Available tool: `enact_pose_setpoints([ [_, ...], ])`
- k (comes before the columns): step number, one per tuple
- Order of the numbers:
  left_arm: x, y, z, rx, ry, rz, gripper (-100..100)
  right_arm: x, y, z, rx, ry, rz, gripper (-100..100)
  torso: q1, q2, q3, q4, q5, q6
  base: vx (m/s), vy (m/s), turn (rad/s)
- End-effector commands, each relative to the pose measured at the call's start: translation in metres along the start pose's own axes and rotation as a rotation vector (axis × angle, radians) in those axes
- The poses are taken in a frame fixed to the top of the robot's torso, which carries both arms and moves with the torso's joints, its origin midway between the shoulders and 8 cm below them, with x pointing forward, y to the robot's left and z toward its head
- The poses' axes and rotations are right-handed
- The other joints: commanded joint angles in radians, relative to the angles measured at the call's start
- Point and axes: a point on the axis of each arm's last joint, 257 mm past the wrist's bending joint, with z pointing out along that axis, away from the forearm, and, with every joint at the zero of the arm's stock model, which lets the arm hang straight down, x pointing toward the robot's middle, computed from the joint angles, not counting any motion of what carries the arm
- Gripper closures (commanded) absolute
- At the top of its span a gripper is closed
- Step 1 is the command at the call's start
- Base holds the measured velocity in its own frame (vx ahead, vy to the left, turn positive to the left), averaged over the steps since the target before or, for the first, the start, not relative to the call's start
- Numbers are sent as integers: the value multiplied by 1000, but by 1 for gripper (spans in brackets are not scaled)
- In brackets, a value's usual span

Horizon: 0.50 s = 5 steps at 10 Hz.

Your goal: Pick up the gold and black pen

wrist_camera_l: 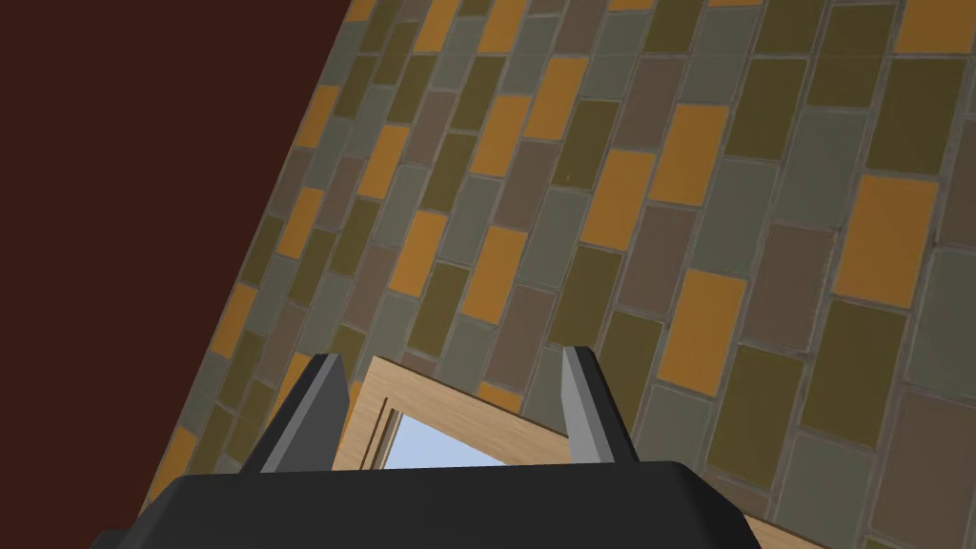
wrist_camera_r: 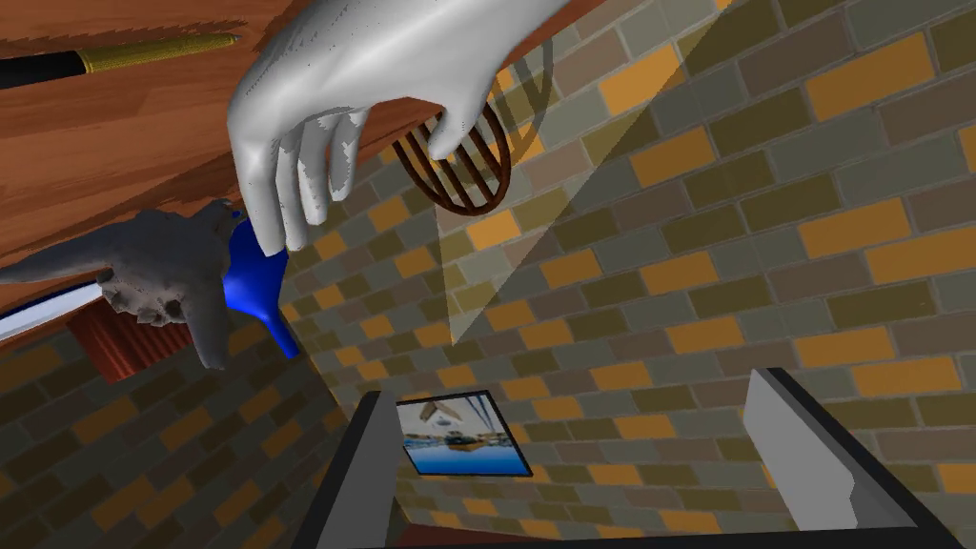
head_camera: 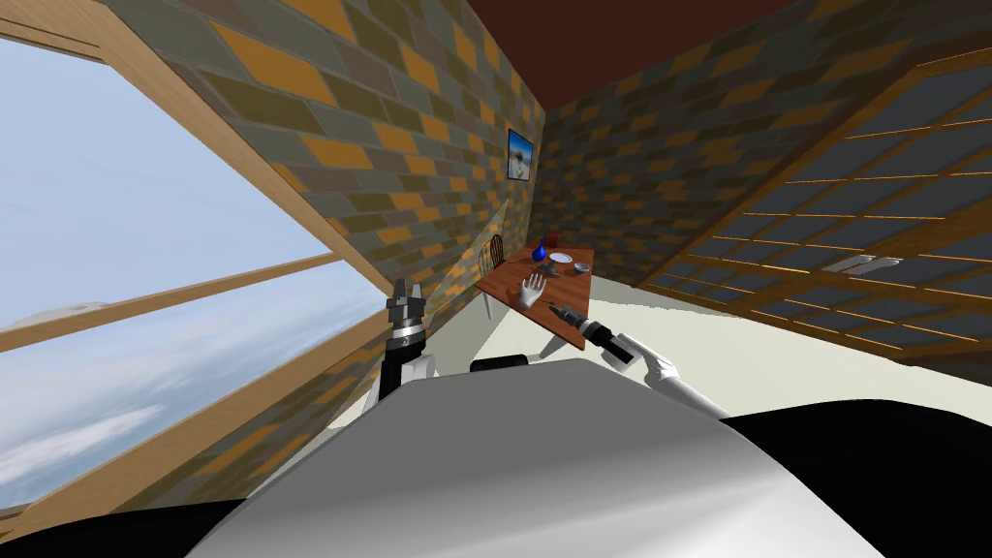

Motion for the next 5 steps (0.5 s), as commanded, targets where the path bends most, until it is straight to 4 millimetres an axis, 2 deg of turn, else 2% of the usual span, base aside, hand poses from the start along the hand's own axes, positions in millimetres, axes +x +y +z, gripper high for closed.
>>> enact_pose_setpoints([
  [1,0,0,0,0,0,0,0,11,-18,-9,22,43,-37,-100,0,0,0,0,0,0,28,42,73],
  [4,0,0,0,0,0,0,0,34,-51,-31,43,177,-172,-100,-1,0,0,0,0,1,41,46,130],
  [5,0,0,0,0,0,0,0,40,-63,-38,70,192,-168,-100,-1,-1,0,0,0,0,47,33,113],
])
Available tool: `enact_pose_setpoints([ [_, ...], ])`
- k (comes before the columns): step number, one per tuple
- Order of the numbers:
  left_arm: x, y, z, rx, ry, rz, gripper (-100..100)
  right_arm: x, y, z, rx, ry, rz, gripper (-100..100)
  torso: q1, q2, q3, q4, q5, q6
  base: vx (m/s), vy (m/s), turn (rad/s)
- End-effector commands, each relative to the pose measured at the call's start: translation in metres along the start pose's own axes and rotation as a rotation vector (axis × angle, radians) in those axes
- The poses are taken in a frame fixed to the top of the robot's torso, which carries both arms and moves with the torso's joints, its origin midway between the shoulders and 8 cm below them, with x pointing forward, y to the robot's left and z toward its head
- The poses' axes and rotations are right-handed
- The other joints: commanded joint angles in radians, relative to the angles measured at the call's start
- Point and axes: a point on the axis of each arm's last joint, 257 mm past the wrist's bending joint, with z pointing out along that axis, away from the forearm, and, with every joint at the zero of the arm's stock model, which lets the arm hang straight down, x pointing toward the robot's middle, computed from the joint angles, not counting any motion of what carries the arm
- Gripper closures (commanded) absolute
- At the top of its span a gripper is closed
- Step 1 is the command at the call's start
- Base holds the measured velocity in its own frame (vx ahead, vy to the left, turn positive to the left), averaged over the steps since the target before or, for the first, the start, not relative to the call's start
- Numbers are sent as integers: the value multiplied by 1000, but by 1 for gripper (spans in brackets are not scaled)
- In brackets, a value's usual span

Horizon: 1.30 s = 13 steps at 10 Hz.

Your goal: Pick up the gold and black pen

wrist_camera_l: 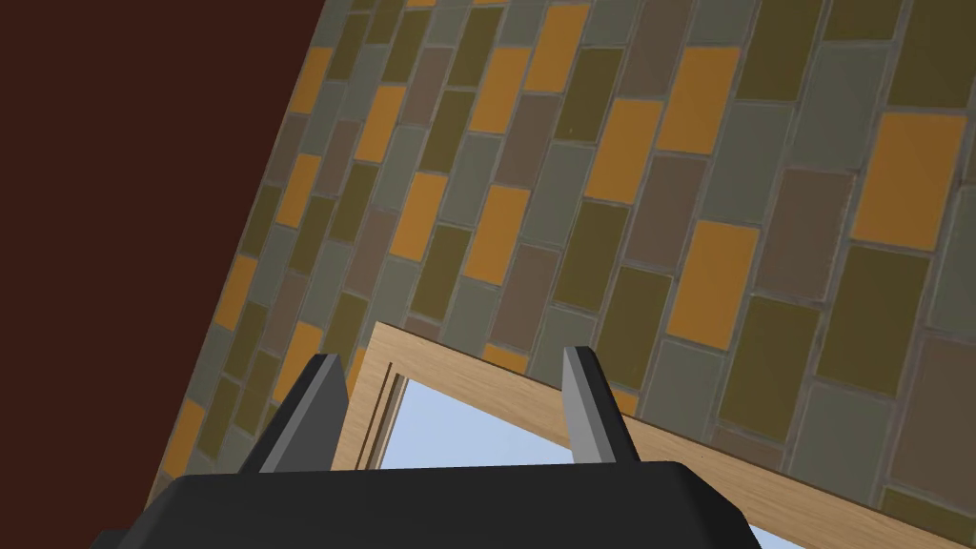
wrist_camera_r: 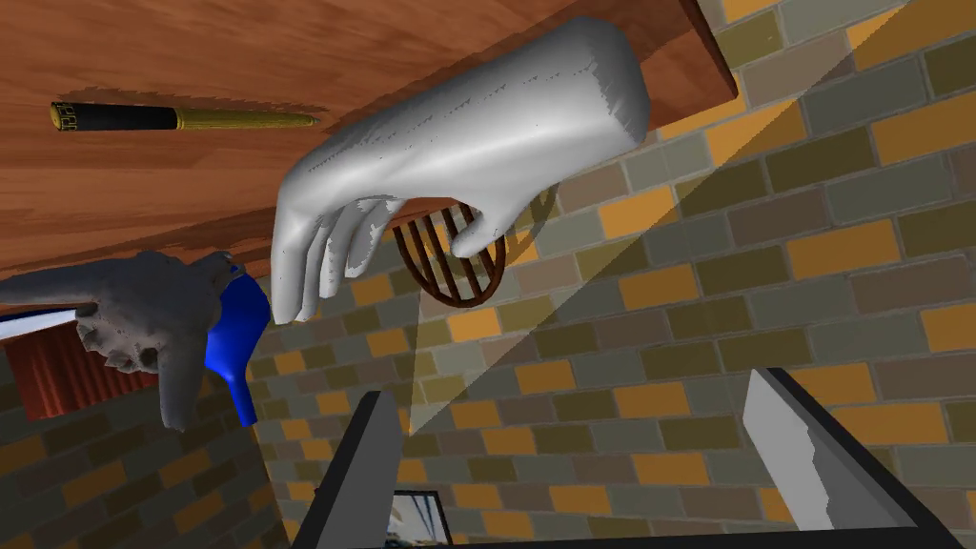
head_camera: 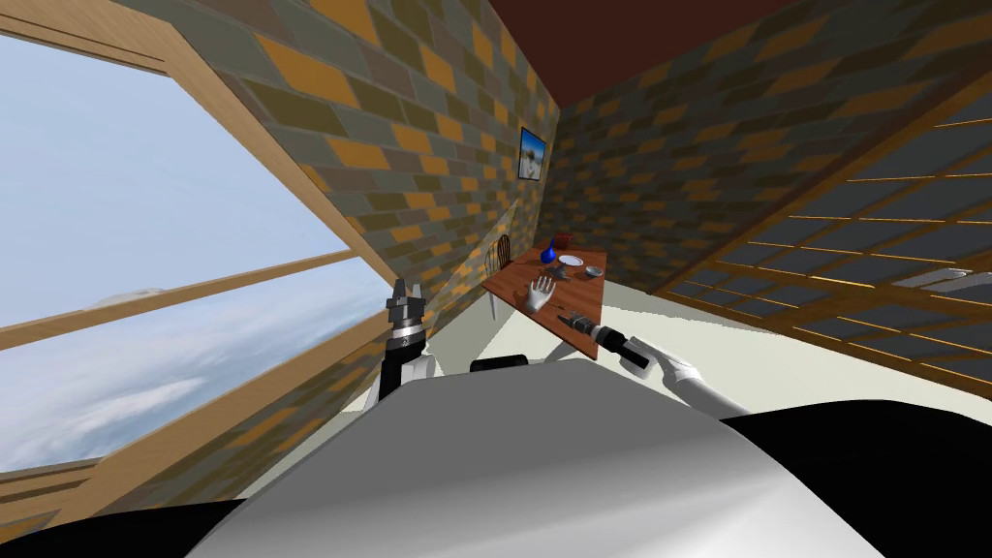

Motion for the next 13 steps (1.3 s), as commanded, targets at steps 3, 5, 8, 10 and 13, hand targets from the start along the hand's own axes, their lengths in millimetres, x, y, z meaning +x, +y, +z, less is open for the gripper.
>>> enact_pose_setpoints([
  [3,0,0,0,0,0,0,0,35,-39,-25,36,155,-125,-100,0,0,0,0,0,0,52,38,163],
  [5,0,0,0,0,0,0,0,42,-50,-32,60,172,-119,-100,0,0,0,0,0,0,43,19,34],
  [8,0,0,0,0,0,0,0,72,-80,-63,79,311,-211,-100,-1,0,0,0,0,0,62,21,162],
  [10,0,0,0,0,0,0,0,88,-96,-82,92,383,-246,-100,-1,-1,-1,0,0,0,84,26,159],
  [13,0,0,0,0,0,0,0,105,-113,-105,108,458,-273,-100,-2,1,0,0,0,1,53,2,91],
])
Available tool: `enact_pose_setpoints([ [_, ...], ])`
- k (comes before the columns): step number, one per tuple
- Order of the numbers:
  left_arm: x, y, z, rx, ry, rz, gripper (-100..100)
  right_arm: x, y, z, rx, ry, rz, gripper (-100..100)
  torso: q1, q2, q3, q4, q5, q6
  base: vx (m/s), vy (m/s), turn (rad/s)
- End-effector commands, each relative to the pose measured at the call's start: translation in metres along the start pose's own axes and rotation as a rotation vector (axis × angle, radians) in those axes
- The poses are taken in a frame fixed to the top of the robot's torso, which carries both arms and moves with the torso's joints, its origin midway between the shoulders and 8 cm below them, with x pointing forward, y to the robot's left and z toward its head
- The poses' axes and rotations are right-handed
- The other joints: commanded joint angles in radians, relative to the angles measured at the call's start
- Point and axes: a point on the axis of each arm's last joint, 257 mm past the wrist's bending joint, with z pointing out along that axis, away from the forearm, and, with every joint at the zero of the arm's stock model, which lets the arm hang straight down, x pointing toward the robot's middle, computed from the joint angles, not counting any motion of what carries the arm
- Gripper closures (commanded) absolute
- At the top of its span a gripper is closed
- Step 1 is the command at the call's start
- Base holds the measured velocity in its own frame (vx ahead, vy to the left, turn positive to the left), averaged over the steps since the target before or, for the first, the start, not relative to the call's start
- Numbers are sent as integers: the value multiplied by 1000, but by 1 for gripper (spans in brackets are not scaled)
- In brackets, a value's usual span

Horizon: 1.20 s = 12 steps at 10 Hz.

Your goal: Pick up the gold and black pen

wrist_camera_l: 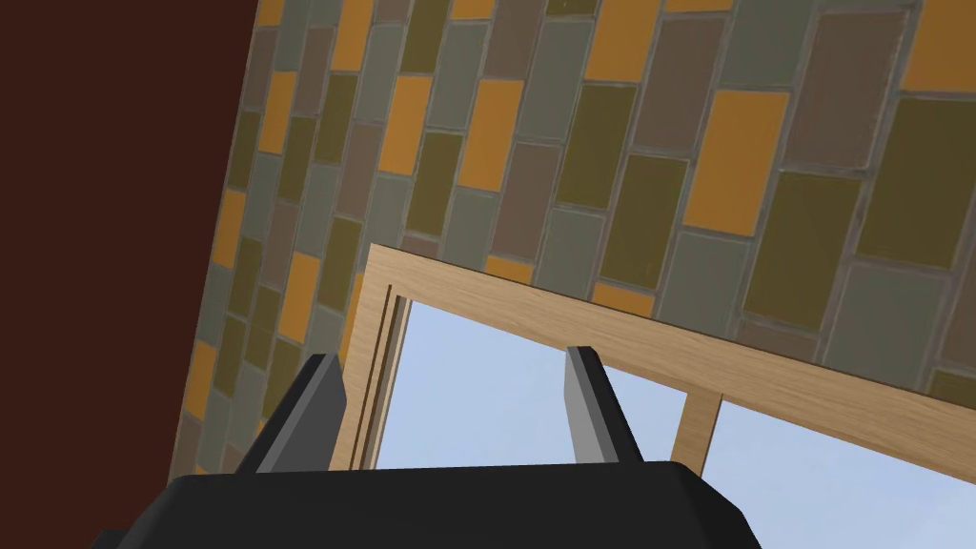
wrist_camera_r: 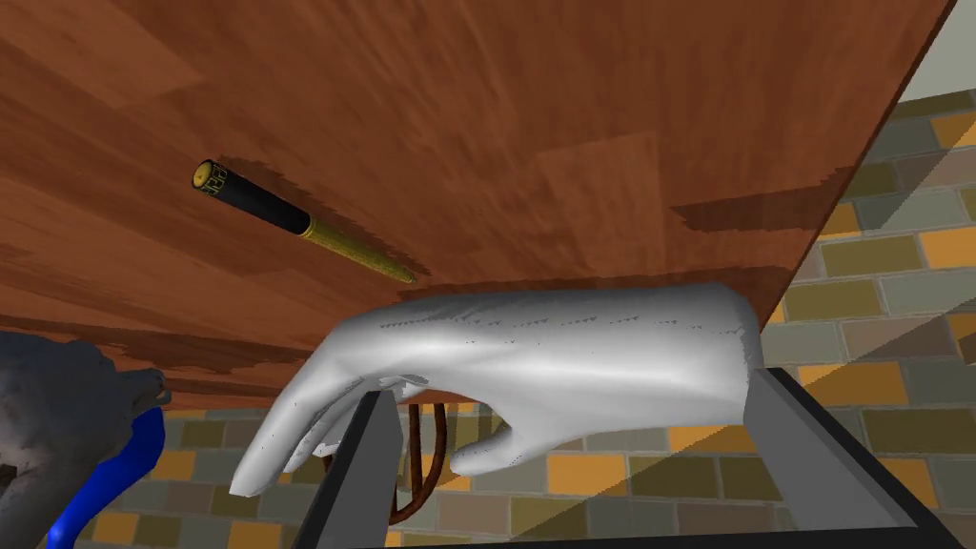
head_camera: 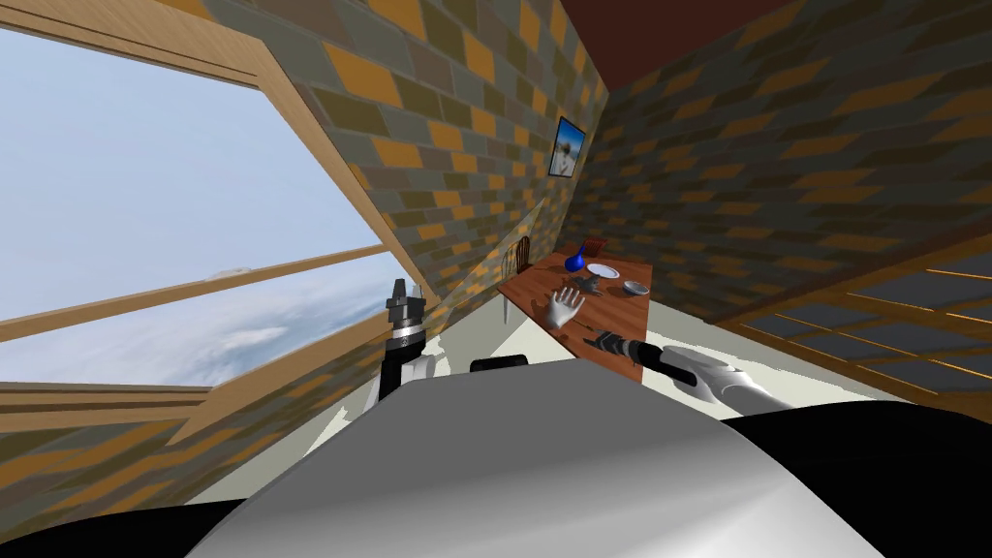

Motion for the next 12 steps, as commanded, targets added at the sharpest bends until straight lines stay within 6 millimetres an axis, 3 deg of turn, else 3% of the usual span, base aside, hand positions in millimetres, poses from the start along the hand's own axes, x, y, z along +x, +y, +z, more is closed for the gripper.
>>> enact_pose_setpoints([
  [1,0,0,0,0,0,0,0,16,-12,-8,16,46,-9,-100,0,0,0,0,0,0,66,-3,106],
  [2,0,0,0,0,0,0,0,38,-18,-18,14,107,-37,-100,0,0,0,0,0,1,99,3,179],
  [4,0,0,0,0,0,0,0,43,-22,-20,24,117,-33,-100,0,-2,-1,-1,0,1,57,4,53],
  [5,0,0,0,0,0,0,0,64,-25,-30,19,177,-55,-100,1,1,0,0,0,1,57,7,174],
  [6,0,0,0,0,0,0,0,68,-29,-33,28,185,-50,-100,1,0,0,0,0,0,62,2,135],
  [8,0,0,0,0,0,0,0,114,-34,-56,19,307,-76,-100,0,-2,-1,0,0,1,122,-3,220],
  [9,0,0,0,0,0,0,0,117,-36,-59,26,313,-72,-100,0,-5,-3,-1,0,0,106,-12,117],
  [10,0,0,0,0,0,0,0,140,-36,-72,20,372,-78,-100,0,-4,-3,-1,0,1,82,-19,157],
  [11,0,0,0,0,0,0,0,138,-35,-70,16,368,-80,-100,0,-3,-2,-1,0,0,66,-19,98],
  [12,0,0,0,0,0,0,0,161,-34,-82,8,425,-82,-100,0,-1,-1,0,0,1,83,-7,186],
])
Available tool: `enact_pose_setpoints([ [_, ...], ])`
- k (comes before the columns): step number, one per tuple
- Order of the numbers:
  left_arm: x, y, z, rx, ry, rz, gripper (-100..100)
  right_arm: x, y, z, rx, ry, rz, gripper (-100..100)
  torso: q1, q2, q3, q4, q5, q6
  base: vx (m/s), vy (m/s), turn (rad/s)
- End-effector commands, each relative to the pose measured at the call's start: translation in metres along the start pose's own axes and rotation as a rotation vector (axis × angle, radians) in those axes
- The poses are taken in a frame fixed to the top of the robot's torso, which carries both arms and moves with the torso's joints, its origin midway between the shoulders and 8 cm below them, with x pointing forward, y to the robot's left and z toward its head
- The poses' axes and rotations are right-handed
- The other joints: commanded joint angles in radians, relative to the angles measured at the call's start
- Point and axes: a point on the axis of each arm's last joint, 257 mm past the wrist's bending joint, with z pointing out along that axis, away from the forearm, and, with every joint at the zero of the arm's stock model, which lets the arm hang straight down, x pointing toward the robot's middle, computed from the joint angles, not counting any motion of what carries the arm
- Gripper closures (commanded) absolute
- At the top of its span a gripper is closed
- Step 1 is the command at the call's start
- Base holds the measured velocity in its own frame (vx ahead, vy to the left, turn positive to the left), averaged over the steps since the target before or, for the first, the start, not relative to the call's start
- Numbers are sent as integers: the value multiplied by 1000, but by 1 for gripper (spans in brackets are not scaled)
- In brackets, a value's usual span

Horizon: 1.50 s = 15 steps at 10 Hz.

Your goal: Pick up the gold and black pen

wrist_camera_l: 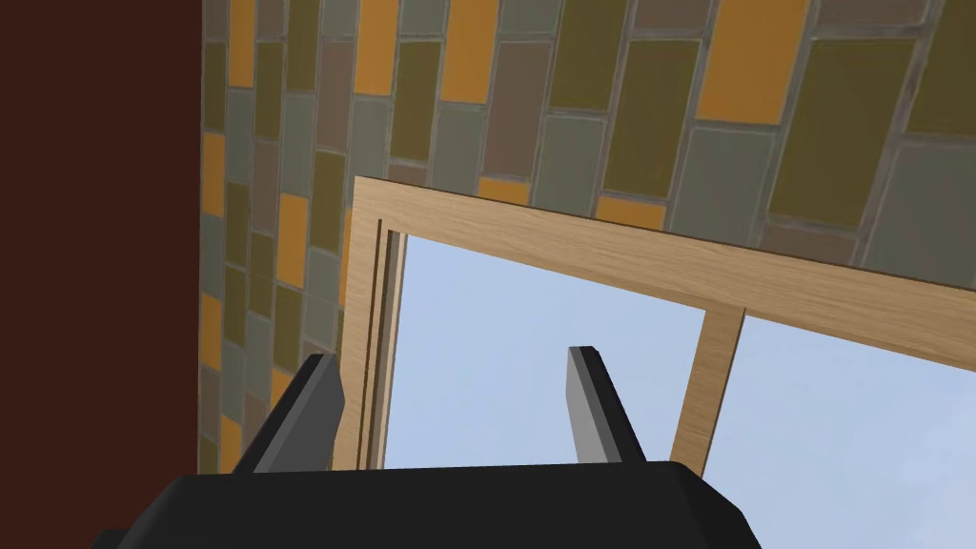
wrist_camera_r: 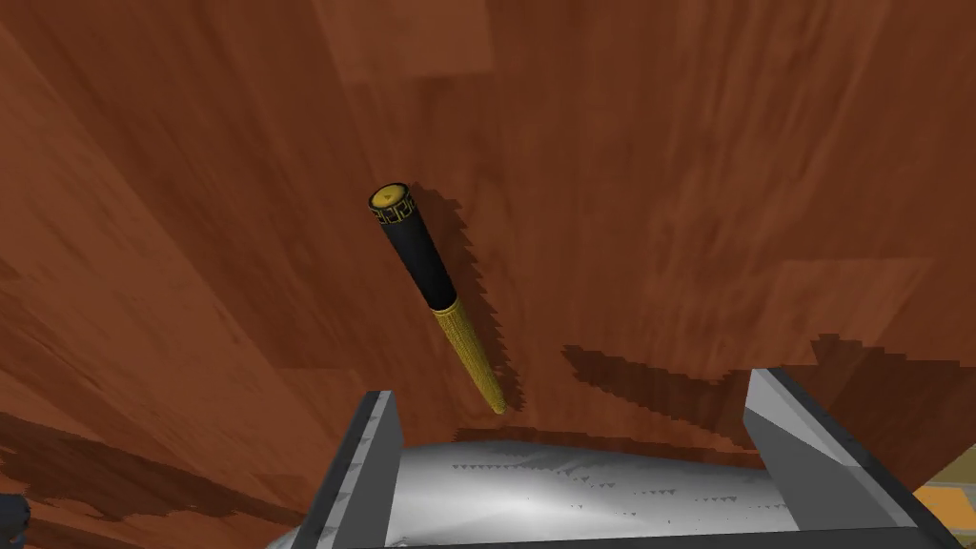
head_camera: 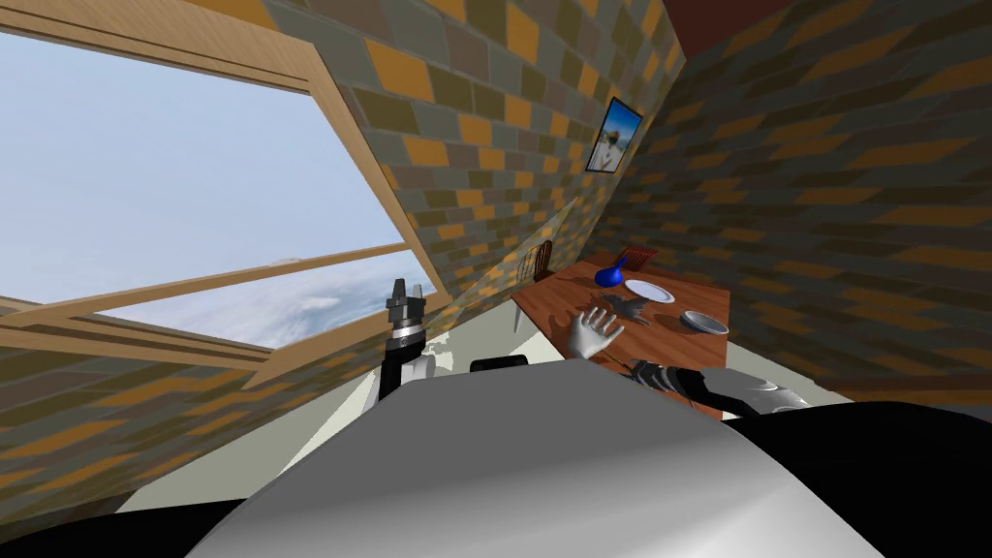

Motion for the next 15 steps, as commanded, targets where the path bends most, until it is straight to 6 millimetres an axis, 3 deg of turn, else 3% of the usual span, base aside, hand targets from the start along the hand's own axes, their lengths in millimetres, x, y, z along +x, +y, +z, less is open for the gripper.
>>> enact_pose_setpoints([
  [1,0,0,0,0,0,0,0,34,7,-4,-20,77,-9,-100,0,0,0,0,0,0,123,-4,247],
  [3,0,0,0,0,0,0,0,77,18,-12,-46,173,-9,-100,1,-4,-2,-1,0,0,136,-3,224],
  [5,0,0,0,0,0,0,0,77,18,-12,-46,173,-9,-100,0,-1,-1,0,0,0,60,-19,27],
  [10,0,0,0,0,0,0,0,148,50,-30,-124,339,-16,-100,1,-2,-1,-1,0,0,94,-13,166],
  [12,0,0,0,0,0,0,0,146,49,-29,-121,333,-17,-100,1,-1,-1,0,0,1,63,-12,52],
  [13,0,0,0,0,0,0,0,146,49,-29,-121,334,-17,0,2,2,1,0,0,1,8,-2,1],
  [14,0,0,0,0,0,0,0,150,60,-19,-121,333,-9,-100,2,4,2,1,1,1,4,-24,57],
  [15,0,0,0,0,0,0,0,151,62,-17,-121,333,-8,-100,1,5,3,1,0,1,-8,-48,40],
])
